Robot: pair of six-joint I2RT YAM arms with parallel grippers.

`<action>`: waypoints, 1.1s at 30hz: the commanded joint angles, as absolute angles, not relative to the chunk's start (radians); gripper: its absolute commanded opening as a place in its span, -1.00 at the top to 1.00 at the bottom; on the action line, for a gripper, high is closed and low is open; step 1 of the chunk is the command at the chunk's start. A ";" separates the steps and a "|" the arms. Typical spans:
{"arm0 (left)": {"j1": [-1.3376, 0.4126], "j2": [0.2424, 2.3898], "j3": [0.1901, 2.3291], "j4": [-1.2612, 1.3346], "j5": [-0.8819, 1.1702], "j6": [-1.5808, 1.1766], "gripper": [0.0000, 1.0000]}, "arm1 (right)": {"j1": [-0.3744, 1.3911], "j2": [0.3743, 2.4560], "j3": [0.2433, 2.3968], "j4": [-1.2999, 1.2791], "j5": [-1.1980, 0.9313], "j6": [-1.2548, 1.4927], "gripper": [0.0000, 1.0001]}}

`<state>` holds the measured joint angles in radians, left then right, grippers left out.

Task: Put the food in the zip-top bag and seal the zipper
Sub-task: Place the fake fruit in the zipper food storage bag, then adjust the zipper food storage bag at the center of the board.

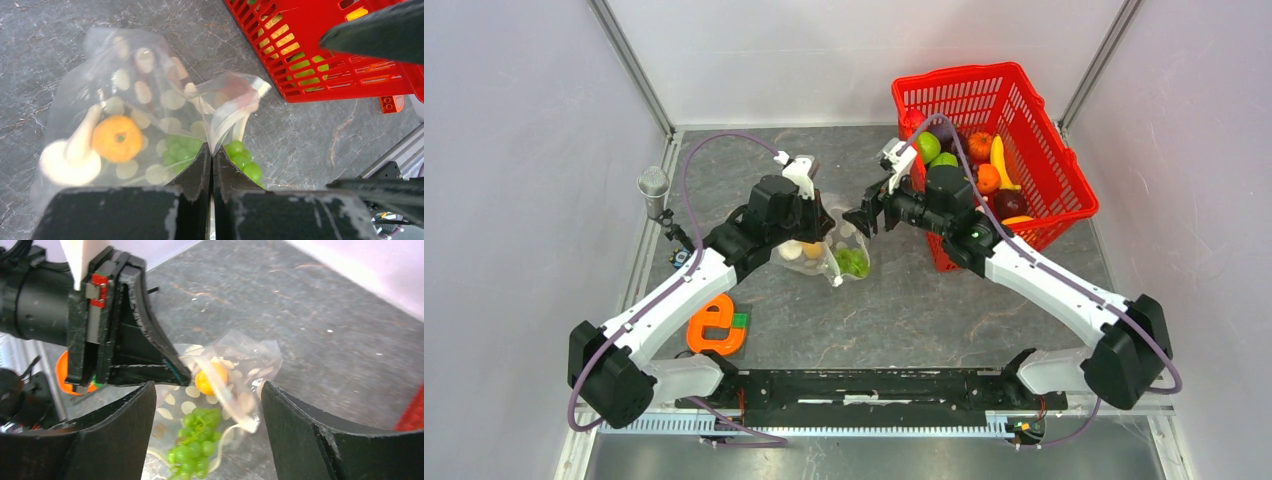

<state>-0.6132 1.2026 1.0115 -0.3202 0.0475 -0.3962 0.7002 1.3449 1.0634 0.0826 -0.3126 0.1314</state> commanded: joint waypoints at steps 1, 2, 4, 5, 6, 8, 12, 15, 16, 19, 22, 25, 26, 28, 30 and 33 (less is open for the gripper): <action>-0.615 1.194 1.020 -0.262 0.054 -0.436 0.96 | 0.694 1.311 1.033 0.070 -0.108 0.106 -0.63; -0.615 1.193 1.020 -0.262 0.054 -0.438 0.96 | 0.693 1.322 1.039 0.033 -0.097 0.110 -0.62; -0.615 1.191 1.020 -0.261 0.052 -0.439 0.95 | 0.693 1.342 1.035 0.002 -0.102 0.146 -0.54; -0.615 1.190 1.020 -0.262 0.051 -0.439 0.95 | 0.693 1.343 1.016 0.002 -0.117 0.165 -0.51; -0.615 1.191 1.022 -0.265 0.049 -0.439 0.96 | 0.695 1.336 0.985 0.012 -0.146 0.190 -0.50; -0.615 1.193 1.022 -0.264 0.048 -0.439 0.96 | 0.697 1.317 0.927 0.047 -0.205 0.235 -0.49; -0.615 1.195 1.028 -0.263 0.049 -0.441 0.95 | 0.707 1.255 0.812 0.098 -0.191 0.283 -0.56; -0.616 1.200 1.029 -0.259 0.052 -0.446 0.96 | 0.708 1.234 0.783 0.092 -0.163 0.296 -0.54; -0.616 1.202 1.030 -0.257 0.053 -0.447 0.95 | 0.711 1.234 0.779 0.089 -0.156 0.301 -0.53; -0.616 1.206 1.032 -0.258 0.063 -0.449 0.96 | 0.738 1.253 0.783 0.075 -0.075 0.320 -0.44; -0.615 1.208 1.032 -0.256 0.063 -0.450 0.96 | 0.765 1.292 0.774 0.131 -0.066 0.369 -0.31; -0.615 1.203 1.029 -0.258 0.058 -0.450 0.95 | 0.786 1.310 0.735 0.227 -0.027 0.418 -0.03; -0.615 1.199 1.029 -0.259 0.052 -0.448 0.96 | 0.790 1.315 0.720 0.255 -0.024 0.433 0.02; -0.615 1.193 1.026 -0.261 0.045 -0.446 0.96 | 0.803 1.327 0.716 0.272 -0.007 0.438 0.11; -0.615 1.189 1.026 -0.262 0.043 -0.445 0.96 | 0.820 1.336 0.718 0.256 0.071 0.437 0.19; -0.615 1.186 1.024 -0.262 0.036 -0.446 0.96 | 0.828 1.338 0.682 0.296 0.092 0.450 0.32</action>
